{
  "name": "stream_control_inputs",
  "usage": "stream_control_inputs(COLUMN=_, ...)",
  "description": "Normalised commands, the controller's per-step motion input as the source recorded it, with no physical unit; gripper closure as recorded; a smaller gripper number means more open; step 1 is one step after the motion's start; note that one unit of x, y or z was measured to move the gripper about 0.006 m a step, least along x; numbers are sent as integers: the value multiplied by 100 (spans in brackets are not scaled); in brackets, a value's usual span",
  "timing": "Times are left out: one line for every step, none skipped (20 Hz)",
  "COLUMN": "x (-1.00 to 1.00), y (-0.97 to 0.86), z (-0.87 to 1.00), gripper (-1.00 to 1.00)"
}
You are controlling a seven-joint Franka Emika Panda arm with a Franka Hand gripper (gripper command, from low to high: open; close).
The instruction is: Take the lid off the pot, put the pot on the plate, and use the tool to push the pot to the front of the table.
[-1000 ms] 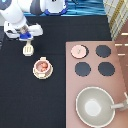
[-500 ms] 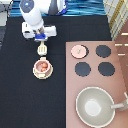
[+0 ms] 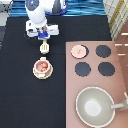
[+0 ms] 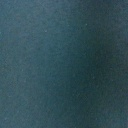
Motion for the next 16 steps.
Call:
stream_control_inputs(x=64, y=0, z=-10, gripper=100)
stream_control_inputs(x=65, y=1, z=-13, gripper=100)
stream_control_inputs(x=67, y=7, z=-9, gripper=100)
stream_control_inputs(x=68, y=11, z=-9, gripper=100)
stream_control_inputs(x=68, y=19, z=-6, gripper=100)
stream_control_inputs(x=67, y=23, z=-4, gripper=100)
stream_control_inputs(x=67, y=22, z=-3, gripper=100)
stream_control_inputs(x=63, y=18, z=-6, gripper=100)
stream_control_inputs(x=61, y=8, z=-11, gripper=100)
stream_control_inputs(x=58, y=4, z=-13, gripper=100)
stream_control_inputs(x=58, y=5, z=-2, gripper=100)
stream_control_inputs(x=59, y=9, z=0, gripper=100)
stream_control_inputs(x=59, y=11, z=0, gripper=100)
stream_control_inputs(x=59, y=10, z=0, gripper=100)
stream_control_inputs(x=60, y=9, z=2, gripper=100)
stream_control_inputs(x=61, y=8, z=5, gripper=100)
